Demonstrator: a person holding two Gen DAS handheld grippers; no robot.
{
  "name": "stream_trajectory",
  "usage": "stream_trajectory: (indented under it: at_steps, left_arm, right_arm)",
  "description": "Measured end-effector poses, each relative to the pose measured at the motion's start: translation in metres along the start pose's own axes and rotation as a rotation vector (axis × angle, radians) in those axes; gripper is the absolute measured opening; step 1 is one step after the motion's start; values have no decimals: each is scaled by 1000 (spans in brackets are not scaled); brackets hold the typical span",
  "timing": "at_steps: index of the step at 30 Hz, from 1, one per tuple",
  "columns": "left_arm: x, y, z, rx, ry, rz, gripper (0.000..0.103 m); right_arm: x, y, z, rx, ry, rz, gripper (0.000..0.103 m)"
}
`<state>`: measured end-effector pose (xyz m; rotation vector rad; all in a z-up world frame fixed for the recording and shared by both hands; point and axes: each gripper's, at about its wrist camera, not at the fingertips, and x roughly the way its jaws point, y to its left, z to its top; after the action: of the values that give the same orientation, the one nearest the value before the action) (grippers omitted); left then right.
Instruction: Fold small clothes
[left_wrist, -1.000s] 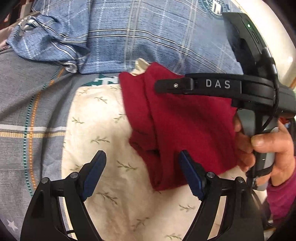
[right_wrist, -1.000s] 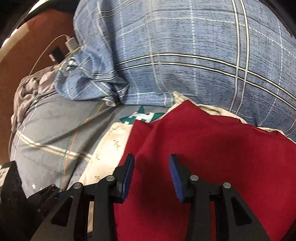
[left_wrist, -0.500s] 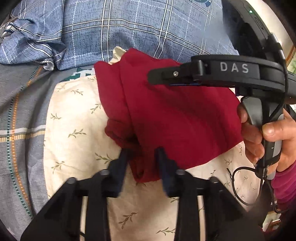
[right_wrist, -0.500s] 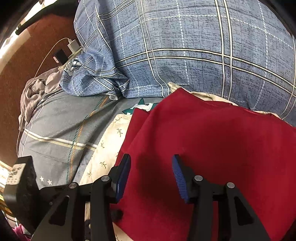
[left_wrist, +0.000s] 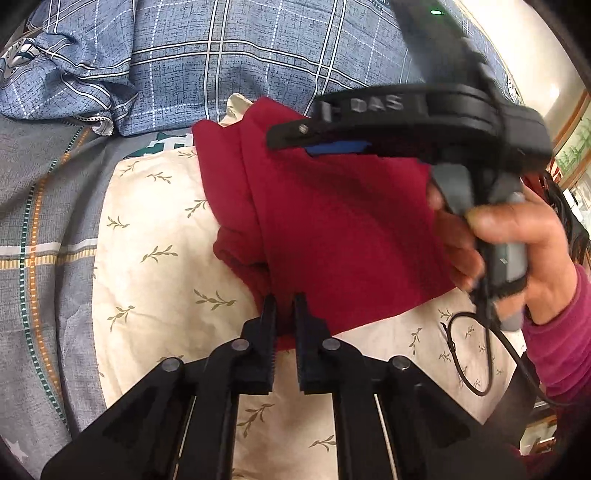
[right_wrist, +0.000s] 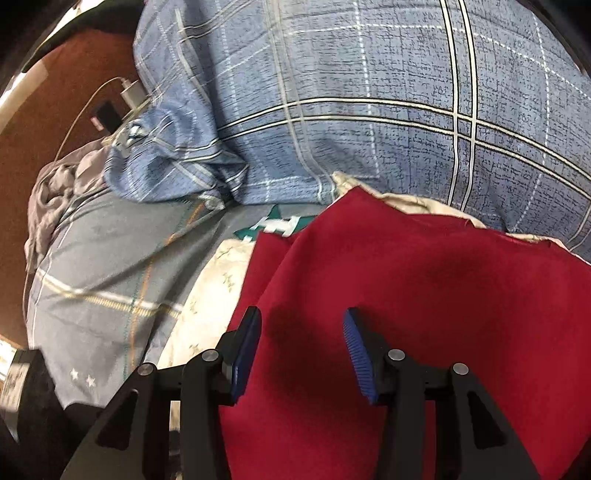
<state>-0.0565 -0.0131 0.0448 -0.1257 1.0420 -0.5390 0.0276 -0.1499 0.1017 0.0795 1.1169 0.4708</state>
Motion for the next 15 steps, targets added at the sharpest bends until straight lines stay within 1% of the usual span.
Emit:
stream_trajectory:
  at_steps: [5, 9, 13, 15]
  left_arm:
    - [-2, 0, -2, 4, 2, -1, 6]
    - [-4, 2, -3, -6, 6, -13, 6]
    - [-5, 5, -2, -17, 6, -26, 7]
    - [-5, 10, 0, -46, 6, -53, 8]
  right_arm:
    - [15, -12, 18, 36, -28, -71, 48]
    - [27, -15, 33, 21, -67, -133, 47]
    - [53, -23, 48, 46, -49, -165, 47]
    - [70, -25, 52, 43, -35, -180, 48]
